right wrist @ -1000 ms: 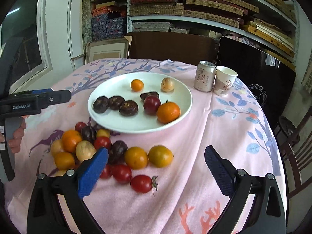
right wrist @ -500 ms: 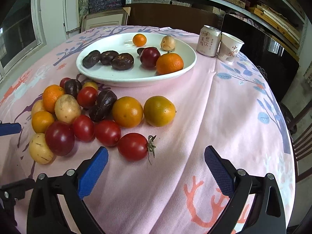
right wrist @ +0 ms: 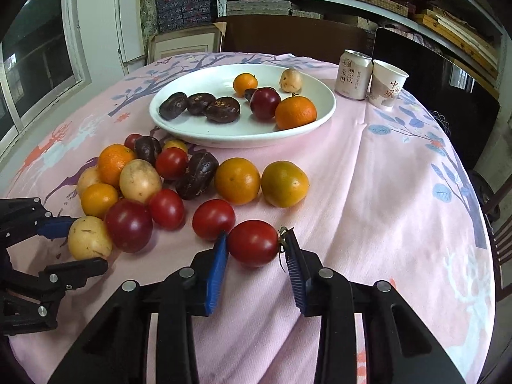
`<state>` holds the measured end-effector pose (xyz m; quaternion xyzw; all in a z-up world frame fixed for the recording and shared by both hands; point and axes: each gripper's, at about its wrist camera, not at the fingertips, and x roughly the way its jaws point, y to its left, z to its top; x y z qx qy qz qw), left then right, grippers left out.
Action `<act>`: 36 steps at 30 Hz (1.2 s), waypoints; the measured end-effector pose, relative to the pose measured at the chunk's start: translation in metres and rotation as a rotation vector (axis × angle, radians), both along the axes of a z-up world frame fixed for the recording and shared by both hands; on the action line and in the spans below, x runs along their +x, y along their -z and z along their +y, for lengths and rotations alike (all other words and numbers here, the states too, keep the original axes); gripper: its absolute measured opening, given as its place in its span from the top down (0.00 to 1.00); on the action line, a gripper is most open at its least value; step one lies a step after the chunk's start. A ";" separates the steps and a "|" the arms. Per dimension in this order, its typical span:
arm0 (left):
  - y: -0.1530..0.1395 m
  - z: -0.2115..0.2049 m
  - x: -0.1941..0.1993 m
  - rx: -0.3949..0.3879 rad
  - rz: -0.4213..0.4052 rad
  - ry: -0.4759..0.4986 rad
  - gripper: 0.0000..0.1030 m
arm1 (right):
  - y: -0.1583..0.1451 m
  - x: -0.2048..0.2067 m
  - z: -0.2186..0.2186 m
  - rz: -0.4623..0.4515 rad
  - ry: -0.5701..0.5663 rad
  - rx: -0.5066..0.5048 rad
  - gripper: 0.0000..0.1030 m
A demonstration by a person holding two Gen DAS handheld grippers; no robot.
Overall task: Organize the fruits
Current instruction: 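Grasp a pale yellow fruit with the left tool while the right tool grasps a red tomato, then place the pale fruit on the plate with the left tool while the right tool places the tomato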
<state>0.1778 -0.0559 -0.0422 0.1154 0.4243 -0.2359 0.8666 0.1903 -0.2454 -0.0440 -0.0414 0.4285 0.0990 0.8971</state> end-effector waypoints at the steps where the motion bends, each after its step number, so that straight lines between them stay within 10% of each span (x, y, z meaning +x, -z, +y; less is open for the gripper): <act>1: -0.005 0.000 -0.003 -0.001 -0.010 0.008 0.60 | -0.004 -0.003 -0.001 -0.009 0.001 0.000 0.65; 11: -0.077 0.006 0.034 -0.024 -0.218 -0.168 0.60 | -0.055 0.019 -0.004 -0.137 0.080 0.130 0.65; 18: -0.084 0.016 0.113 -0.053 -0.211 -0.347 0.60 | -0.059 0.075 0.001 -0.147 0.087 0.195 0.65; 28: -0.058 0.015 0.175 -0.093 -0.124 -0.364 0.60 | -0.033 0.123 0.020 -0.093 0.047 0.177 0.63; 29: -0.057 0.016 0.177 -0.090 -0.125 -0.371 0.59 | -0.032 0.124 0.022 -0.092 0.041 0.165 0.60; 31: -0.053 0.015 0.177 -0.035 -0.135 -0.406 0.33 | -0.031 0.122 0.021 -0.104 0.051 0.148 0.03; 32: -0.053 0.017 0.174 0.014 -0.167 -0.445 0.04 | -0.033 0.118 0.019 -0.124 0.059 0.146 0.03; 36: -0.065 0.026 0.149 0.053 -0.263 -0.447 0.04 | -0.035 0.101 0.009 -0.115 0.078 0.101 0.03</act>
